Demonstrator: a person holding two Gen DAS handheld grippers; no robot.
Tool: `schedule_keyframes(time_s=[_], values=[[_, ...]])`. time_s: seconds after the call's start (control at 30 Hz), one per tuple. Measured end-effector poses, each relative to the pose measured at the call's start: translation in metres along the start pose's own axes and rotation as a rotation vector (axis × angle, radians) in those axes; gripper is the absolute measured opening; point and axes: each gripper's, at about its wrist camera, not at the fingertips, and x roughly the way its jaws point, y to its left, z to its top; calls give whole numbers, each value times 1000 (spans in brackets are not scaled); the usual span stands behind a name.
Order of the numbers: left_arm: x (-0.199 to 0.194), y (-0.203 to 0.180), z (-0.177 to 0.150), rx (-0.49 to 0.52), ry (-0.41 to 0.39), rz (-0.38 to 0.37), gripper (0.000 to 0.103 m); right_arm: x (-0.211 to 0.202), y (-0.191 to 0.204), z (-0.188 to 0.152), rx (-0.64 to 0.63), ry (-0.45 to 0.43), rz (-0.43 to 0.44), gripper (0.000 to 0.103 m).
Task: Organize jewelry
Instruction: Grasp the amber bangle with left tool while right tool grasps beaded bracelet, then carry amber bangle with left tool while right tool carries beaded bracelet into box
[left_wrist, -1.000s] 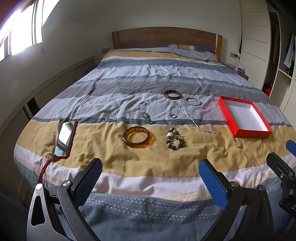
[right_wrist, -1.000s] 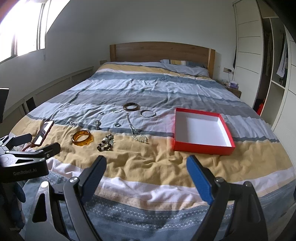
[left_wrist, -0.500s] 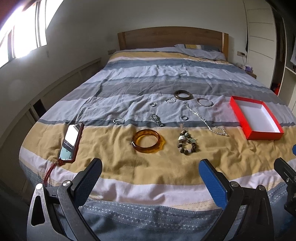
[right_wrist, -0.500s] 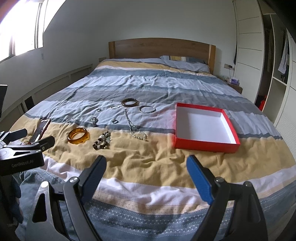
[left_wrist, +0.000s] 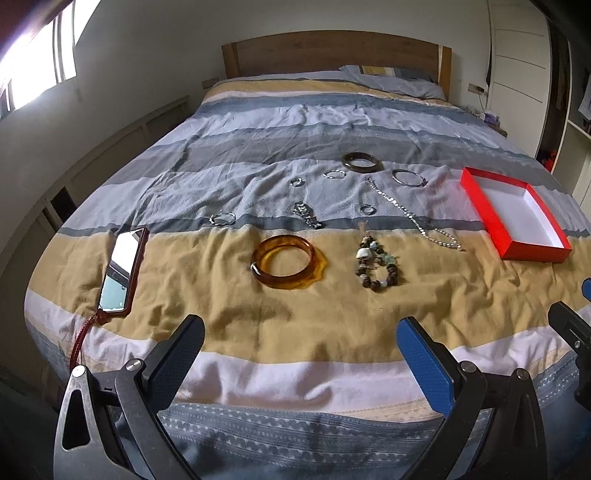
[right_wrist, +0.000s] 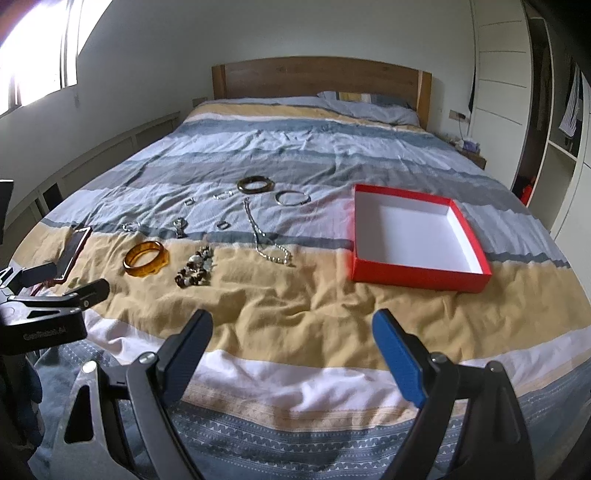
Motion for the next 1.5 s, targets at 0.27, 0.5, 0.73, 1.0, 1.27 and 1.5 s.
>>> schedule_keyframes(time_s=[0.27,0.5,0.73,1.0,1.27,1.5], values=[[28,49,11,-48,37,1,101,22,5,13,19,46,63,87],[69,73,30,-51,92,-43,80,53,36,33,-34,85,172,86],[123,74,49,-59,171,-102,57,96,69,49,-70,131,270,81],[162,63,53,-12,248,-121,45,161,101,52,-77,229,340,71],[168,63,52,14,241,-109,17,196,117,43,-108,285,333,39],[155,63,54,13,203,-94,10,191,112,40,-117,290,360,14]])
